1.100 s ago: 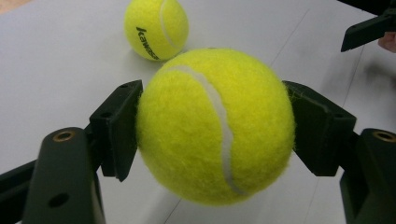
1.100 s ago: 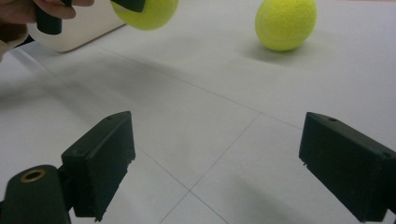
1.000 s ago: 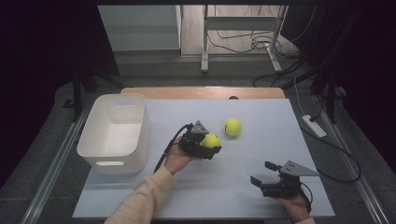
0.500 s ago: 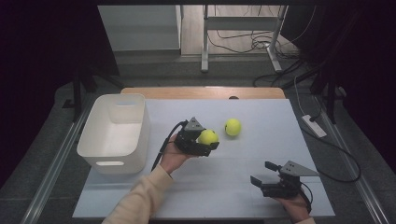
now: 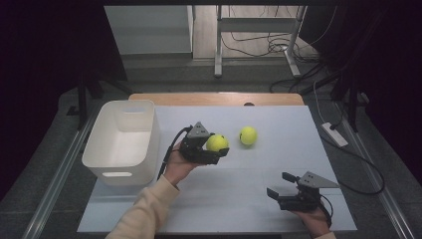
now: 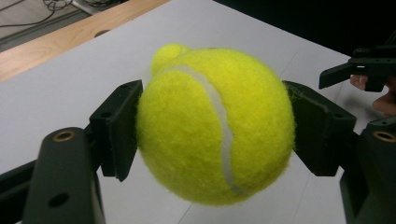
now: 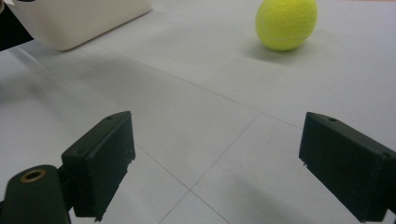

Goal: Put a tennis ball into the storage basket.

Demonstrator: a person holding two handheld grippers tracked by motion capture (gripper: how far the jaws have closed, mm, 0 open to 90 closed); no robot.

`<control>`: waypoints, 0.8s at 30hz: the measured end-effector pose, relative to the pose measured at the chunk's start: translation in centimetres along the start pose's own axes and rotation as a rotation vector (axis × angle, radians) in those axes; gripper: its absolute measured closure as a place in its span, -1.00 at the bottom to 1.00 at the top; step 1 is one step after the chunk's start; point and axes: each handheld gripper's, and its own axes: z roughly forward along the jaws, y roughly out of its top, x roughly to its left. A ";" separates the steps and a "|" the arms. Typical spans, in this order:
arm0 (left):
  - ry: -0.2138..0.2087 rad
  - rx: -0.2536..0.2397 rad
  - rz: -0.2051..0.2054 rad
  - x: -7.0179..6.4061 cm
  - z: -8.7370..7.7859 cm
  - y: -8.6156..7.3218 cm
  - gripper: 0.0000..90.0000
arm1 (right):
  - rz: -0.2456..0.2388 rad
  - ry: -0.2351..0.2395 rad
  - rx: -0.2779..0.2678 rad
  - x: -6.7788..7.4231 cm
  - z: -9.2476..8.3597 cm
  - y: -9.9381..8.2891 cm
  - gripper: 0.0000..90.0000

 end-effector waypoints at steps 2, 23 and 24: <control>0.000 -0.002 0.000 0.0 -0.1 0.0 -0.41 | 0.000 0.000 0.001 0.0 0.0 0.0 -0.76; 0.029 -0.062 0.001 0.5 -2.7 0.2 -0.41 | -0.002 -0.002 -0.002 0.0 0.0 0.0 -0.76; 0.031 -0.063 0.002 0.5 -2.8 0.2 -0.41 | -0.002 -0.002 -0.002 0.0 0.0 0.0 -0.76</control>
